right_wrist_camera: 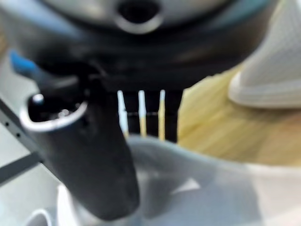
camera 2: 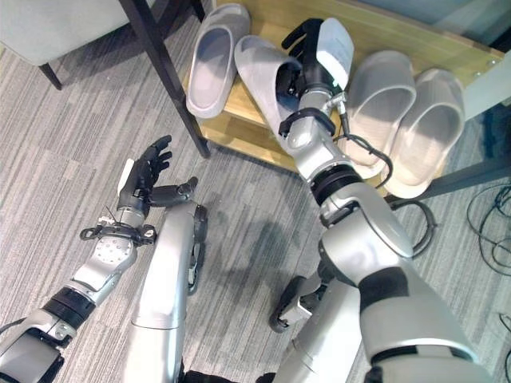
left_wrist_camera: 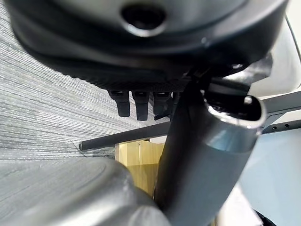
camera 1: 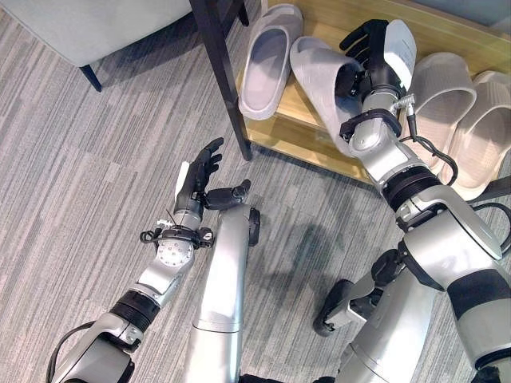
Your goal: Arrange the slippers neatly on the shoe rack.
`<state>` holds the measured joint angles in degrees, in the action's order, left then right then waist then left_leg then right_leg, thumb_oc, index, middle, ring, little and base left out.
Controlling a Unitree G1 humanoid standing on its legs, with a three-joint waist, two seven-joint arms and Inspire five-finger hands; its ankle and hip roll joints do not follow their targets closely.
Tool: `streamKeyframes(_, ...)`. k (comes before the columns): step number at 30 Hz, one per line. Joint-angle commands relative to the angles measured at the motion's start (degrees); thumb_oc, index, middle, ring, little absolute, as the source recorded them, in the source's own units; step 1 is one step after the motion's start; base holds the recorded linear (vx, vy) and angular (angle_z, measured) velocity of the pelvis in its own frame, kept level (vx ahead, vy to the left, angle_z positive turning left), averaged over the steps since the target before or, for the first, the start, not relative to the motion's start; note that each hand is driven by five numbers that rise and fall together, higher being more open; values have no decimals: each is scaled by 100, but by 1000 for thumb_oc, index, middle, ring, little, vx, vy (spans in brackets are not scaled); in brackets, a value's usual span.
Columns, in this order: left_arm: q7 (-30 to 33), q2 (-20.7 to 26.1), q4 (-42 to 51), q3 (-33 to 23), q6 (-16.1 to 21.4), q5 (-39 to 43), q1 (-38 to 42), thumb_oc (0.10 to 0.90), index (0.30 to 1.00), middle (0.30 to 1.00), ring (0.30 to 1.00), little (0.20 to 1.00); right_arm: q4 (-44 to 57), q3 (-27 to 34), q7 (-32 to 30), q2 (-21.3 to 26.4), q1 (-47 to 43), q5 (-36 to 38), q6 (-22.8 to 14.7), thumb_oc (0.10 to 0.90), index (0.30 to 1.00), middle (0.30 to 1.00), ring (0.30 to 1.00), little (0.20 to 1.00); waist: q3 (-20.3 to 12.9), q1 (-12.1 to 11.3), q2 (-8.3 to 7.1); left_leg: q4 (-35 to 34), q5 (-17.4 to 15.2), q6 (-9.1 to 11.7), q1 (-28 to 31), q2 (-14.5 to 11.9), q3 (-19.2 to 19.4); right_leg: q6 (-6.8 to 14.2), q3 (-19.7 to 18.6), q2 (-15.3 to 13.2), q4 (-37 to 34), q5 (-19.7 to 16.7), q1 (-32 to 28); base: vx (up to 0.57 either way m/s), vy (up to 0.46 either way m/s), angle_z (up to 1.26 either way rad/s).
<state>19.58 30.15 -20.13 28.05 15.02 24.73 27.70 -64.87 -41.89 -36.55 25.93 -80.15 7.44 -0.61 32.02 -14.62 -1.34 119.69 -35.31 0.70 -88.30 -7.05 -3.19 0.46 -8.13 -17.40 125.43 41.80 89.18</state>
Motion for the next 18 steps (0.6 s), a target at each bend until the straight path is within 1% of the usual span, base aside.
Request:
streamKeyframes(1, 56, -40, 198, 706, -52, -141, -607, 800, 900, 900, 900, 900, 266, 32, -280, 185, -845, -254, -280, 718, 778, 778, 778, 778, -223, -168, -78, 278, -644, 64, -166, -456, 282, -698, 153, 217, 168, -190, 78, 0, 0, 0)
streamKeyframes(2, 55, -36, 178, 693, -60, -151, -601, 800, 900, 900, 900, 900, 286, 49, -284, 204, -840, -253, -301, 728, 792, 792, 792, 792, -223, -147, -80, 295, -640, 74, -166, -463, 262, -689, 157, 219, 180, -192, 78, 0, 0, 0)
streamKeyframes(7, 68, -11, 159, 660, -71, -161, -648, 800, 900, 900, 900, 900, 477, 66, -316, 248, -759, -355, -317, 747, 820, 820, 820, 820, -223, -120, -80, 333, -637, 80, -166, -464, 236, -686, 163, 242, 200, -193, 78, 0, 0, 0)
streamKeyframes(9, 72, -2, 156, 640, -68, -169, -662, 800, 900, 900, 900, 900, 532, 74, -324, 269, -745, -382, -310, 747, 820, 820, 820, 820, -223, -115, -72, 342, -634, 80, -166, -467, 228, -680, 166, 243, 208, -198, 78, 0, 0, 0)
streamKeyframes(12, 75, 38, 180, 590, -66, -188, -725, 800, 900, 900, 900, 900, 638, 172, -326, 304, -670, -445, -288, 769, 853, 853, 853, 853, -223, -101, -56, 360, -620, 88, -166, -460, 208, -657, 172, 263, 214, -221, 78, 0, 0, 0)
streamKeyframes(14, 74, 45, 182, 578, -69, -188, -728, 800, 900, 900, 900, 900, 641, 182, -324, 310, -670, -446, -284, 772, 858, 858, 858, 858, -223, -97, -52, 366, -618, 93, -166, -464, 205, -655, 180, 262, 215, -220, 78, 0, 0, 0)
streamKeyframes(15, 71, 53, 196, 571, -64, -186, -737, 800, 900, 900, 900, 900, 654, 190, -320, 321, -656, -452, -288, 800, 900, 900, 900, 900, -223, -91, -49, 364, -614, 98, -166, -465, 203, -654, 181, 260, 212, -220, 78, 0, 0, 0)
streamKeyframes(18, 75, 55, 186, 538, -61, -186, -742, 800, 900, 900, 900, 900, 747, 245, -319, 356, -626, -430, -318, 800, 900, 900, 900, 900, -223, -75, -56, 386, -610, 105, -166, -466, 197, -651, 170, 257, 234, -221, 78, 0, 0, 0)
